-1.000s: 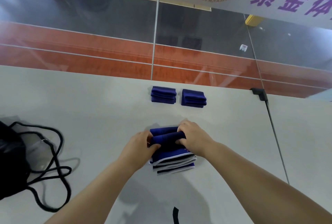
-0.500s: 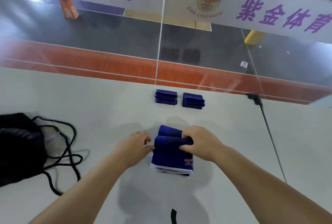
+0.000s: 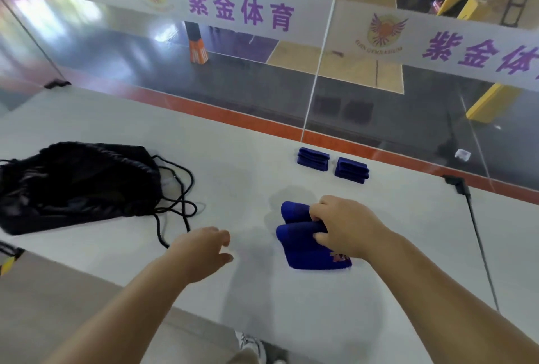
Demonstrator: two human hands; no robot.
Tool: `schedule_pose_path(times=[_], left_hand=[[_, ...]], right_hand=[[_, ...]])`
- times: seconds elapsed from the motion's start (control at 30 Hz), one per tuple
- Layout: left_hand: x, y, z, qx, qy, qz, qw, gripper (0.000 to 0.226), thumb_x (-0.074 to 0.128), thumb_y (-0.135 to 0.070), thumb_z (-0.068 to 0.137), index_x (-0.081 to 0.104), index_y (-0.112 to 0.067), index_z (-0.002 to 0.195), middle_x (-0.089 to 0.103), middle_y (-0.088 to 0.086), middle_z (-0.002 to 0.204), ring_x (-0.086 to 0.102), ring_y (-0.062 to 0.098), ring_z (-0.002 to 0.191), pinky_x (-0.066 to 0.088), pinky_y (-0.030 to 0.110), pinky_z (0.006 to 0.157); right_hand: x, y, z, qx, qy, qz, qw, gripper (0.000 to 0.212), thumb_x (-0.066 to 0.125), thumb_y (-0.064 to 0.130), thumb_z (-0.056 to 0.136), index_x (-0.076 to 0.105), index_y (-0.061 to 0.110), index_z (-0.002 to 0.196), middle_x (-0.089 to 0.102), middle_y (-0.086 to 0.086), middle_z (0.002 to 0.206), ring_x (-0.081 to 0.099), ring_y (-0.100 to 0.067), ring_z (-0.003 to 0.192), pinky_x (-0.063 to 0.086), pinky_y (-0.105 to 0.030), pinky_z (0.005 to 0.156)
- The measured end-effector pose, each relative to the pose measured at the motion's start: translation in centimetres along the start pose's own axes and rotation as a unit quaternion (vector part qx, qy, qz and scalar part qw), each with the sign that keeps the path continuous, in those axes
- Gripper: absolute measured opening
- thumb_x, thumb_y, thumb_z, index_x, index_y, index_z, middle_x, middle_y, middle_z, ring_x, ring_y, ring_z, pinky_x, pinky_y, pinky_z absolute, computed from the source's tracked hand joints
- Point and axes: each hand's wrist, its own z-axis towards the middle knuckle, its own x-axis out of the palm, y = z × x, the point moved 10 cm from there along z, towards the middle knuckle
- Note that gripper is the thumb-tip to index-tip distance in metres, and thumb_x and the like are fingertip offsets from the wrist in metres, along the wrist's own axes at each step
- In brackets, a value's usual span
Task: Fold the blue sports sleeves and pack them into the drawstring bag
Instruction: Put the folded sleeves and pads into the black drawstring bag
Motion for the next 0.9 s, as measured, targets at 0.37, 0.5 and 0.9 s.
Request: schedule_pose_path(times=[0.37,0.5,0.9], left_hand=[[-1.4,13.1,-5.6,-0.080,-0.069,-0.096,0.990,0.034,0.051,-0.049,0.089,0.054,-0.030,0.117,0.059,-0.011,0.113,0.055,0.009,0.093,0.047,0.025,0.081],[-1.8,21.1,-5.5,-0.111,-0.069,-0.113,0.985,0.032,0.050,-0.052,0.088,0.054,-0.032,0.113,0.056,-0.014,0.108,0.053,0.008,0.090,0.046,0.025,0.080],[-7.7,43.1,-3.3,-0.142,-0.172,-0.093,0.970,0.039,0.056,-0.037,0.089,0.052,-0.021,0.124,0.048,0.001,0.125,0.041,0.027,0.114,0.047,0.039,0.091]], right_hand=[[-1.8,11.5,4.3,-0.069,0.003,0.036,0.997,0.019,0.054,0.030,0.091,0.050,0.027,0.110,0.059,0.006,0.108,0.059,-0.013,0.092,0.053,-0.029,0.082],[-2.4,16.6,8.2,-0.071,0.004,0.093,0.993,0.025,0.054,0.027,0.092,0.043,0.033,0.114,0.060,0.010,0.111,0.061,-0.012,0.094,0.055,-0.028,0.082],[-3.4,34.3,22.3,-0.107,-0.002,0.265,0.958,0.032,0.054,0.017,0.093,0.051,0.032,0.121,0.057,0.009,0.113,0.058,-0.010,0.098,0.056,-0.032,0.081]])
